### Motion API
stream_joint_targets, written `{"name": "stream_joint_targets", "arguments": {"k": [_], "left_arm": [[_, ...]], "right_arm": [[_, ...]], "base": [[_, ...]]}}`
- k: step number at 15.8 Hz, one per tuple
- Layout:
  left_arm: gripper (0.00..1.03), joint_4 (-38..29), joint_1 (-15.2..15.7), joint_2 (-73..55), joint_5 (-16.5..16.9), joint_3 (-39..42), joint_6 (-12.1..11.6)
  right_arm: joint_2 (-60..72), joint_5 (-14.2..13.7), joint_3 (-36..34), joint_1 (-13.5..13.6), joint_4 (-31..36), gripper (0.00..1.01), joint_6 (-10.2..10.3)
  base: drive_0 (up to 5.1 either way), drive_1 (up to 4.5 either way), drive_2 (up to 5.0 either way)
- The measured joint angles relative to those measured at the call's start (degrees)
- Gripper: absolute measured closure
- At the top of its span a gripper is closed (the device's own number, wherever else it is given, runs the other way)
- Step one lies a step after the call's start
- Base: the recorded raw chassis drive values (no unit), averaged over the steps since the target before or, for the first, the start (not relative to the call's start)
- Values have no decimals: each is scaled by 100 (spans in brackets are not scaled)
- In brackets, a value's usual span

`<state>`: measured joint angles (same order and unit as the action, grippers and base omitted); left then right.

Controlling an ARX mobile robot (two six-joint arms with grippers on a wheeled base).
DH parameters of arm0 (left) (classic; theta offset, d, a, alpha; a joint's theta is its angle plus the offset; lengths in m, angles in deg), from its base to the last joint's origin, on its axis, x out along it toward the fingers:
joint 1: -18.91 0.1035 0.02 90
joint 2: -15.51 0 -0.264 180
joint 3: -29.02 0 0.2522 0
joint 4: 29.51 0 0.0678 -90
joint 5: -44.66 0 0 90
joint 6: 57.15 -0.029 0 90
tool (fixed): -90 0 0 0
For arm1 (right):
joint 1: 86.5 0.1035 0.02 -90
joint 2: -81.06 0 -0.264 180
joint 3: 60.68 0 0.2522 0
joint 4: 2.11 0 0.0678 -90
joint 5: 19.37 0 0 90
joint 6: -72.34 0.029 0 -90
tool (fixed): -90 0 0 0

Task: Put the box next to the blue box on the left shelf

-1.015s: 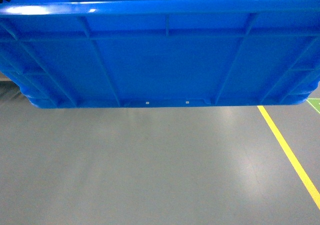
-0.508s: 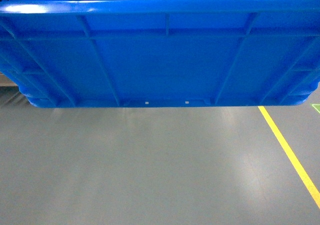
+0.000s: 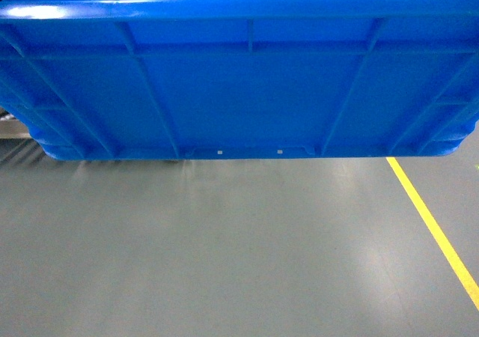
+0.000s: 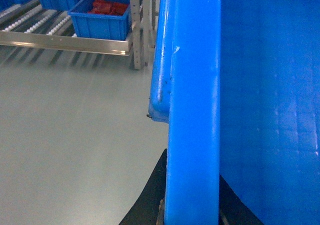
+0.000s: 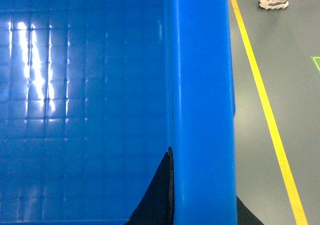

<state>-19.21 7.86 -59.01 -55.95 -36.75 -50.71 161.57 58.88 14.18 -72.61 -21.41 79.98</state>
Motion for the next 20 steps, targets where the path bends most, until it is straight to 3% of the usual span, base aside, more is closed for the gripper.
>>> {"name": "stream_joint_targets", "arguments": {"k": [20], "left_arm": [[95,4,0,2,-7,2,-4]], "right_arm": [[0,9,0,2,-7,93,2]], "base": [[5,432,-422]]}}
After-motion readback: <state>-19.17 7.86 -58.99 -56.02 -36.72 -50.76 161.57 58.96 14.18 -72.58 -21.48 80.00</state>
